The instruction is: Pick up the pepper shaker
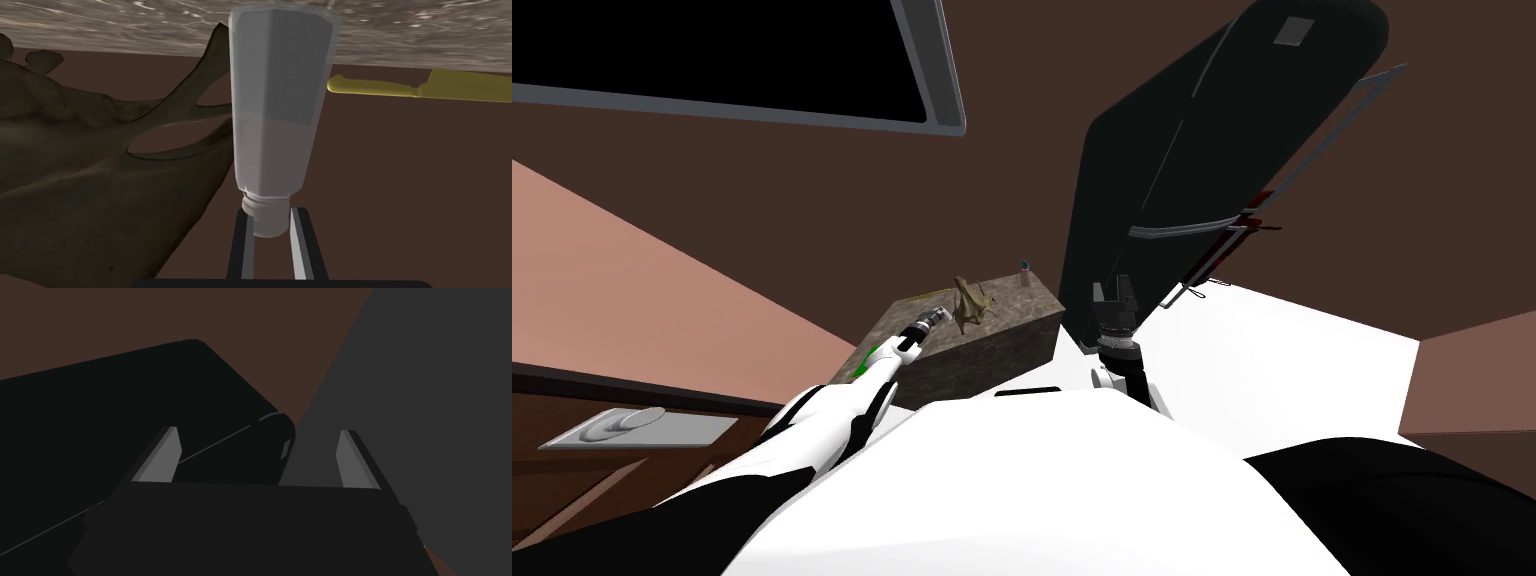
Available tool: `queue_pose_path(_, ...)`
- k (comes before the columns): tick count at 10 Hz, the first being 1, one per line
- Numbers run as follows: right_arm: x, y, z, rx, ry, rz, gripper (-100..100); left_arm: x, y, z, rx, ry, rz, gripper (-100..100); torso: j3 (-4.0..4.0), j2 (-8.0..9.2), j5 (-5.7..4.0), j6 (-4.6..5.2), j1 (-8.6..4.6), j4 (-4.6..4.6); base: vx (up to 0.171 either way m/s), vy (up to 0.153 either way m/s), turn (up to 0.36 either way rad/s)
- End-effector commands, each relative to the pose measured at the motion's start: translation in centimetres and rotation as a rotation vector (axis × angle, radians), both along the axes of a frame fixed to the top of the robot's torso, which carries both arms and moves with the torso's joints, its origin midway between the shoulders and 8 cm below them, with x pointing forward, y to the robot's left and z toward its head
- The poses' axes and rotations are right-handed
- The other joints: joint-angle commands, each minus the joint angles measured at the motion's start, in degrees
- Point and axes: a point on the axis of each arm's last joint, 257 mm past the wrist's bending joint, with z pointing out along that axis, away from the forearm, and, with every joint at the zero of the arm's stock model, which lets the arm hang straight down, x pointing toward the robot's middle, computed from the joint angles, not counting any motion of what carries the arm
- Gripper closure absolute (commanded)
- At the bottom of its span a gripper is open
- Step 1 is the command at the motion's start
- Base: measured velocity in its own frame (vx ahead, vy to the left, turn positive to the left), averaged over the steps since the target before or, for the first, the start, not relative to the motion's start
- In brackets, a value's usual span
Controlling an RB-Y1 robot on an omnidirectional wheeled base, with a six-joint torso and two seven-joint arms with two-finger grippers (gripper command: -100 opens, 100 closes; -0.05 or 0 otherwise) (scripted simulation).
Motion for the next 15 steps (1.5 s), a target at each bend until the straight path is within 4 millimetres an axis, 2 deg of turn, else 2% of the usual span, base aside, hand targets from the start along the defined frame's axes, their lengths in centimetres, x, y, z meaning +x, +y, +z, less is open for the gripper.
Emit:
queue_pose_path(1,0.0,0.0,0.0,0.0,0.0,0.0,0,0.0,0.0,0.0,0.0,0.0,0.0,100,0.0,0.0,0.0,0.0,0.0,0.0,-0.001,0.002,-0.01)
queue_pose_path(3,0.0,0.0,0.0,0.0,0.0,0.0,0,0.0,-0.1,0.0,0.0,0.0,-0.002,100,-0.01,-0.02,0.0,-0.04,0.0,0.0,0.0,0.0,0.0)
queue_pose_path(4,0.0,0.0,0.0,0.0,0.0,0.0,0,0.0,-0.1,0.0,0.0,0.0,-0.002,0,-0.01,-0.03,0.0,-0.04,0.0,0.0,0.0,0.0,0.0)
queue_pose_path(5,0.0,0.0,0.0,0.0,0.0,0.0,0,-1.2,0.1,-1.7,-0.008,0.024,0.028,100,-0.02,-0.03,0.0,-0.04,0.0,0.0,0.01,0.051,-0.144)
queue_pose_path(7,0.0,0.0,0.0,0.0,0.0,0.0,0,-2.5,0.0,-2.8,-0.008,0.035,0.045,100,-0.31,-0.31,0.39,0.31,0.34,-0.31,0.014,0.093,-0.172)
queue_pose_path(8,0.0,0.0,0.0,0.0,0.0,0.0,0,-2.1,-0.7,-1.8,-0.005,0.011,0.027,100,-0.46,-0.45,0.49,0.22,0.38,-0.48,-0.01,0.025,0.002)
queue_pose_path(9,0.0,0.0,0.0,0.0,0.0,0.0,0,-3.4,0.0,-3.4,-0.012,0.042,0.068,100,-0.49,-0.49,0.48,0.2,0.27,-0.5,-0.003,0.041,-0.126)
queue_pose_path(10,0.0,0.0,0.0,0.0,0.0,0.0,0,-3.2,-0.9,-2.3,-0.006,0.013,0.044,100,-0.56,-0.48,0.63,0.25,0.3,-0.65,-0.002,0.043,-0.084)
queue_pose_path(11,0.0,0.0,0.0,0.0,0.0,0.0,0,-4.6,-0.1,-3.8,-0.013,0.045,0.088,100,-0.61,-0.54,0.66,0.26,0.3,-0.69,0.0,0.058,-0.131)
queue_pose_path(12,0.0,0.0,0.0,0.0,0.0,0.0,0,-5.0,-0.4,-3.6,-0.009,0.038,0.078,100,-0.69,-0.6,0.77,0.29,0.39,-0.8,-0.002,0.052,-0.1)
queue_pose_path(13,0.0,0.0,0.0,0.0,0.0,0.0,0,-4.4,-1.0,-2.5,-0.007,0.014,0.063,100,-0.77,-0.64,0.86,0.22,0.45,-0.9,-0.004,0.018,0.006)
queue_pose_path(14,0.0,0.0,0.0,0.0,0.0,0.0,0,-5.9,-0.1,-4.1,-0.014,0.048,0.11,100,-0.79,-0.68,0.85,0.2,0.38,-0.92,0.003,0.038,-0.13)
queue_pose_path(15,0.0,0.0,0.0,0.0,0.0,0.0,0,-6.5,-0.4,-4.0,-0.01,0.044,0.102,100,-0.85,-0.71,0.96,0.26,0.47,-1.0,0.005,0.05,-0.099)
